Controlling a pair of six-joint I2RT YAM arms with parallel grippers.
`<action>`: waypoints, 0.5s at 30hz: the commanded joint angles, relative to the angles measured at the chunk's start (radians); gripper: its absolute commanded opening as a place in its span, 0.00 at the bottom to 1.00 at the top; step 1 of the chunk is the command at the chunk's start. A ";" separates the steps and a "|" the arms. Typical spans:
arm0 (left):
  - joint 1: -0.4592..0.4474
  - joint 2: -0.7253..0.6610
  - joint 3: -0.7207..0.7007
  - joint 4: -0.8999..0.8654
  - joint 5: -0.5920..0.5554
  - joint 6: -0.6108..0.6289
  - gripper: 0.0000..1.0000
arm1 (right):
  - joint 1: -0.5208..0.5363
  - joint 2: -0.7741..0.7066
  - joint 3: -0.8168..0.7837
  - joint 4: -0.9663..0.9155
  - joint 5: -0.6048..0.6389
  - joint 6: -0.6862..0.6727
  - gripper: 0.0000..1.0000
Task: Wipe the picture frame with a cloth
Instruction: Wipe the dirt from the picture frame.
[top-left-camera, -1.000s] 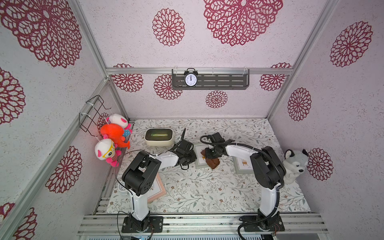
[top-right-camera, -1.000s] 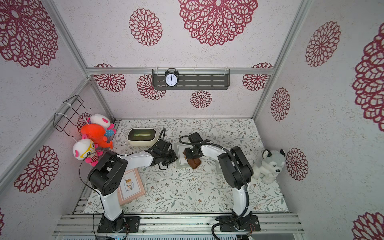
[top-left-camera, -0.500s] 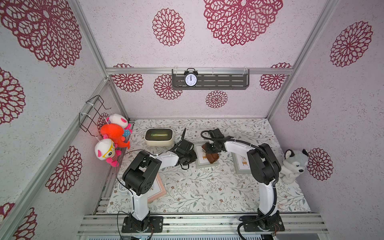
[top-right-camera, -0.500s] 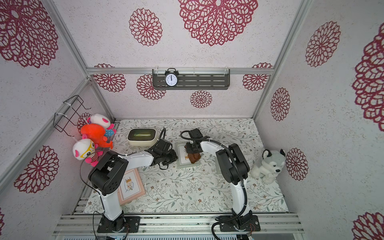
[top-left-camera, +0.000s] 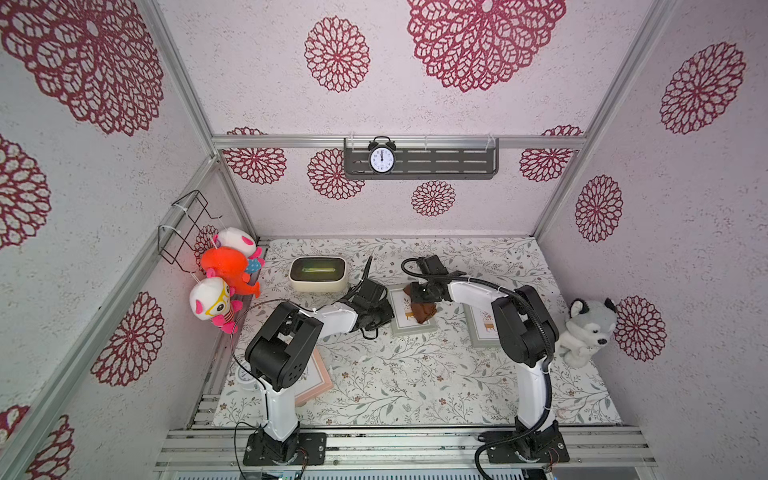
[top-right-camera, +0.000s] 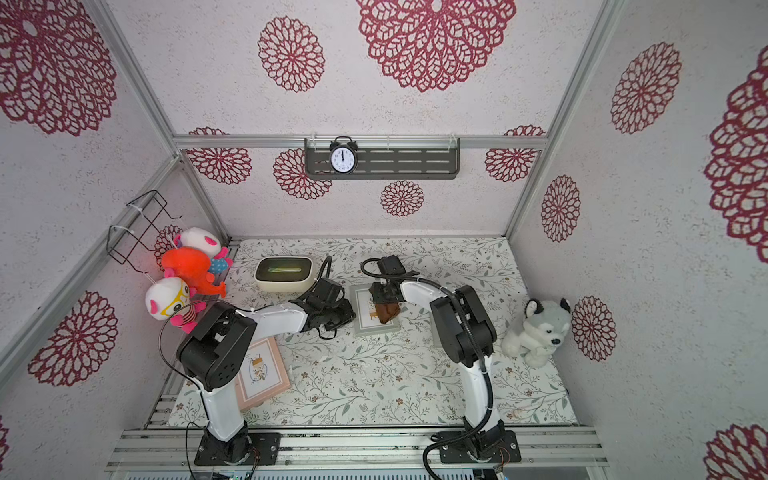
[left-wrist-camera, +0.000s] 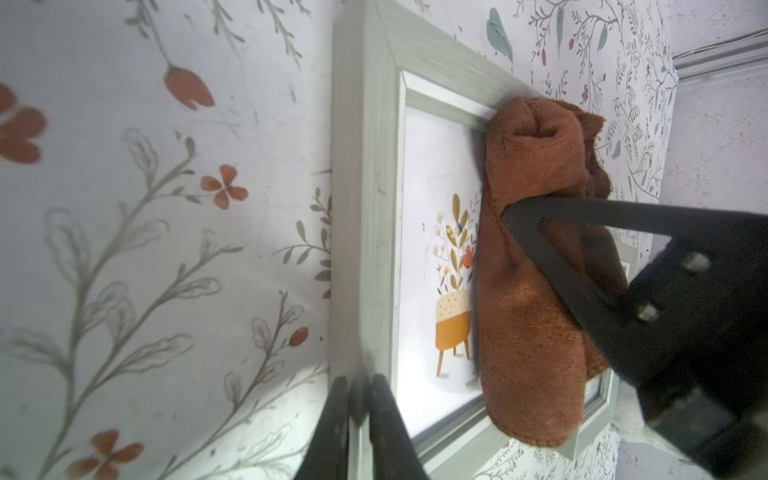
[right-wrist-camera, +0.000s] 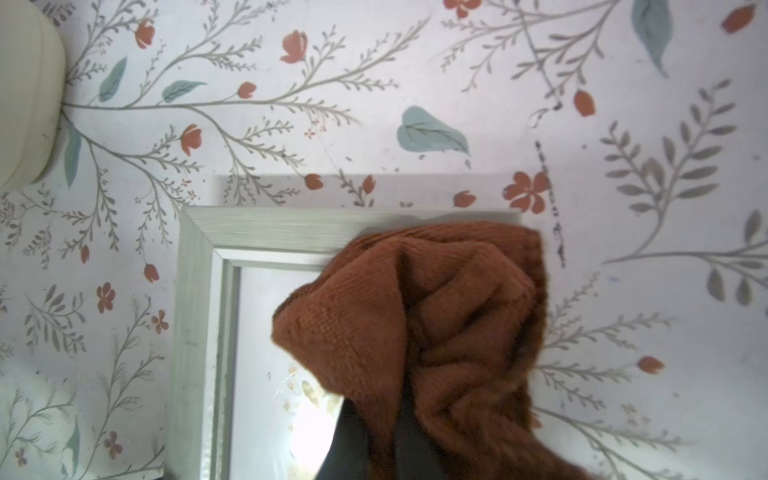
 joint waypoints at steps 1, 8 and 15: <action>-0.006 0.114 -0.068 -0.251 -0.064 0.010 0.13 | 0.082 0.076 -0.055 -0.110 -0.111 0.012 0.00; -0.006 0.100 -0.087 -0.244 -0.067 0.008 0.13 | -0.108 0.079 -0.016 -0.160 0.109 0.019 0.00; -0.006 0.111 -0.071 -0.252 -0.065 0.008 0.13 | 0.092 0.091 -0.030 -0.111 -0.104 0.032 0.00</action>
